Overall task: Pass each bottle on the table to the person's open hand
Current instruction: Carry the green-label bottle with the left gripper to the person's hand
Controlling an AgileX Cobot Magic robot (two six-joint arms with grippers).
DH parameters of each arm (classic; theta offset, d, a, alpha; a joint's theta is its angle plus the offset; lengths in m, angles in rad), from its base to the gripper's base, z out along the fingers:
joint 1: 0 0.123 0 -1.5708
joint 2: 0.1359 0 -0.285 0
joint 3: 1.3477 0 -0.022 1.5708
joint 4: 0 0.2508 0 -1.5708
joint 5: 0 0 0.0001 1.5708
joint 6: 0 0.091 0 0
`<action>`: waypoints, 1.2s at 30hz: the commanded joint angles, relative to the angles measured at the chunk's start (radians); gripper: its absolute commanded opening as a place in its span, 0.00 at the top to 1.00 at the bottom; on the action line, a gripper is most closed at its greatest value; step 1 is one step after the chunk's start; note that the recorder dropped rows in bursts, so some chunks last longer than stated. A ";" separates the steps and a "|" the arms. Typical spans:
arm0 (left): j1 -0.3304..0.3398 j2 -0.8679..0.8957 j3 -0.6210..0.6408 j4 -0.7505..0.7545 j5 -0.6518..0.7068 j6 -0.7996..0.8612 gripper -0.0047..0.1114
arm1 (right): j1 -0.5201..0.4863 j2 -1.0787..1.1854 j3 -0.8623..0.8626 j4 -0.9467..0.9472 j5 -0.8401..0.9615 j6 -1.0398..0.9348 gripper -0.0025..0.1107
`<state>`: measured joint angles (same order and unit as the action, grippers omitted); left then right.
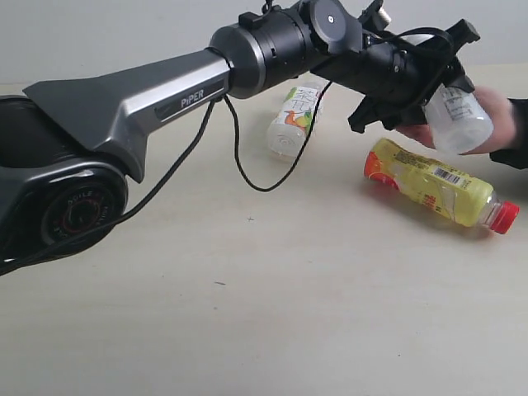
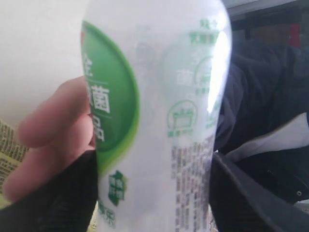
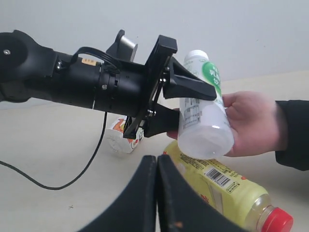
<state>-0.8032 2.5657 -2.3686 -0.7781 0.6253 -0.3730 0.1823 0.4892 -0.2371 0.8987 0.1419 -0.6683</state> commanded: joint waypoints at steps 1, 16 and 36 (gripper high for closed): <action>0.004 0.012 -0.007 -0.024 -0.023 0.015 0.94 | -0.001 -0.005 0.004 0.001 -0.009 -0.009 0.98; 0.005 0.012 -0.007 -0.016 -0.034 0.036 0.52 | -0.001 -0.005 0.004 0.001 -0.009 -0.009 0.98; 0.005 0.012 -0.007 -0.018 -0.036 0.065 0.26 | -0.001 -0.005 0.004 0.001 -0.009 -0.009 0.98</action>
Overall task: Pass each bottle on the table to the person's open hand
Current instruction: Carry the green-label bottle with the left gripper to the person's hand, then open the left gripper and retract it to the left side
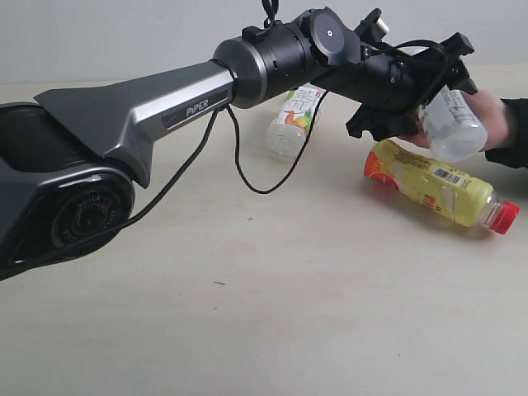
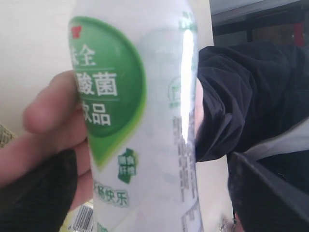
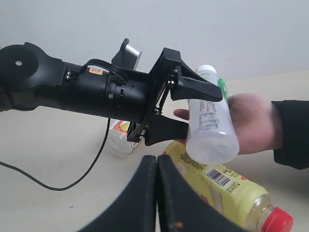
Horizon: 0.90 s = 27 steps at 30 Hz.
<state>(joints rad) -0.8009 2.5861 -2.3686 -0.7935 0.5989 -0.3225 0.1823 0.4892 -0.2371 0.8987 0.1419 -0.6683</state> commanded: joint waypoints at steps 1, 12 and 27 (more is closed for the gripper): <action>0.002 -0.011 -0.007 -0.004 -0.009 0.016 0.26 | -0.001 -0.005 0.004 0.001 -0.009 -0.009 0.98; 0.005 -0.047 -0.007 -0.003 0.020 0.030 0.24 | -0.001 -0.005 0.004 0.001 -0.009 -0.009 0.98; 0.116 -0.139 -0.007 -0.002 0.324 0.179 0.32 | -0.001 -0.005 0.004 0.001 -0.009 -0.009 0.98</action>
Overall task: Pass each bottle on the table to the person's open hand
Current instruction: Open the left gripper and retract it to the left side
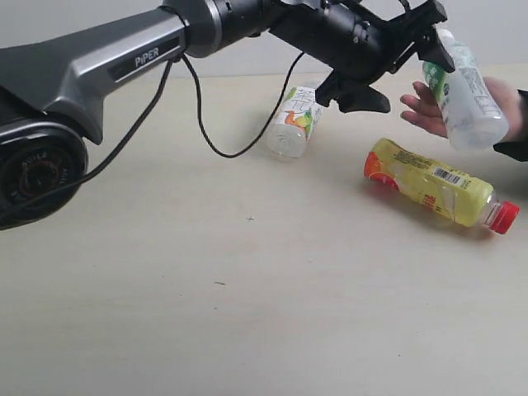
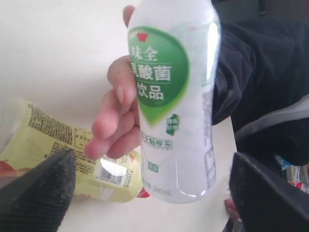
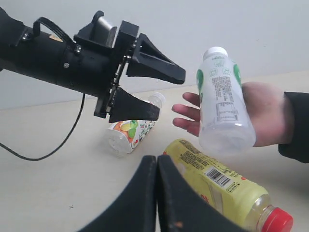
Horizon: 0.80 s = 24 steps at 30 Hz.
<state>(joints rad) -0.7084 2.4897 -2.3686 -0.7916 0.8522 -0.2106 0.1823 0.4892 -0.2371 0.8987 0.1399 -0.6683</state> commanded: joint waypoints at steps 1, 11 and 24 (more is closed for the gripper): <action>0.029 -0.053 -0.007 -0.006 0.085 0.089 0.36 | -0.001 -0.005 0.004 0.001 -0.007 -0.009 0.98; 0.070 -0.126 -0.007 -0.007 0.232 0.244 0.96 | -0.001 -0.005 0.004 0.001 0.000 -0.009 0.98; 0.094 -0.208 -0.007 0.002 0.369 0.477 0.96 | -0.001 -0.005 0.004 0.001 0.000 -0.009 0.98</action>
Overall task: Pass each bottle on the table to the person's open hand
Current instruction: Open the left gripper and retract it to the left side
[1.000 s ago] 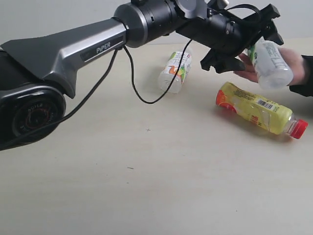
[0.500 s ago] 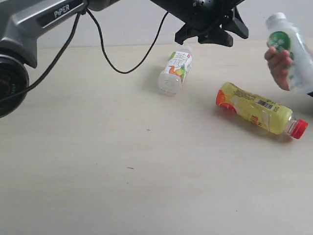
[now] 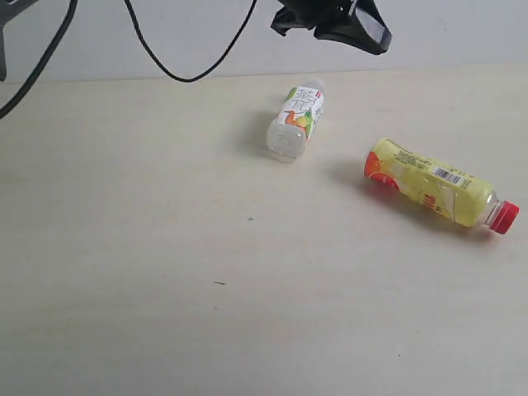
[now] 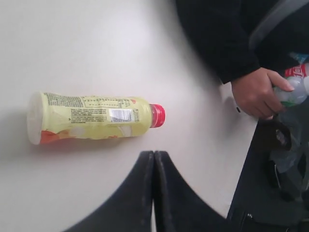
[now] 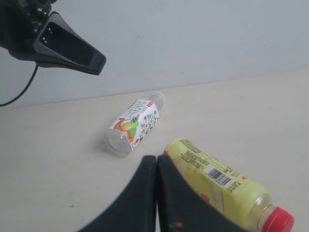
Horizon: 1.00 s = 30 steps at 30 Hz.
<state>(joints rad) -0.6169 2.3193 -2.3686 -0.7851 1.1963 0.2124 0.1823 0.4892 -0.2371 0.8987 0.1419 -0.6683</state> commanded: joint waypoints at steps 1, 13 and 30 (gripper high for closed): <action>0.002 -0.045 -0.007 -0.002 0.025 0.060 0.96 | -0.001 -0.005 0.004 0.001 -0.002 -0.009 0.98; 0.002 -0.122 0.062 0.073 0.025 0.137 0.96 | -0.001 -0.005 0.004 0.001 -0.002 -0.009 0.98; -0.001 -0.631 1.220 -0.247 -0.751 0.696 0.96 | -0.001 -0.005 0.004 0.001 -0.002 -0.009 0.98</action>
<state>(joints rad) -0.6164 1.7932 -1.3501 -0.8773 0.6455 0.7413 0.1823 0.4892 -0.2371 0.8987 0.1419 -0.6683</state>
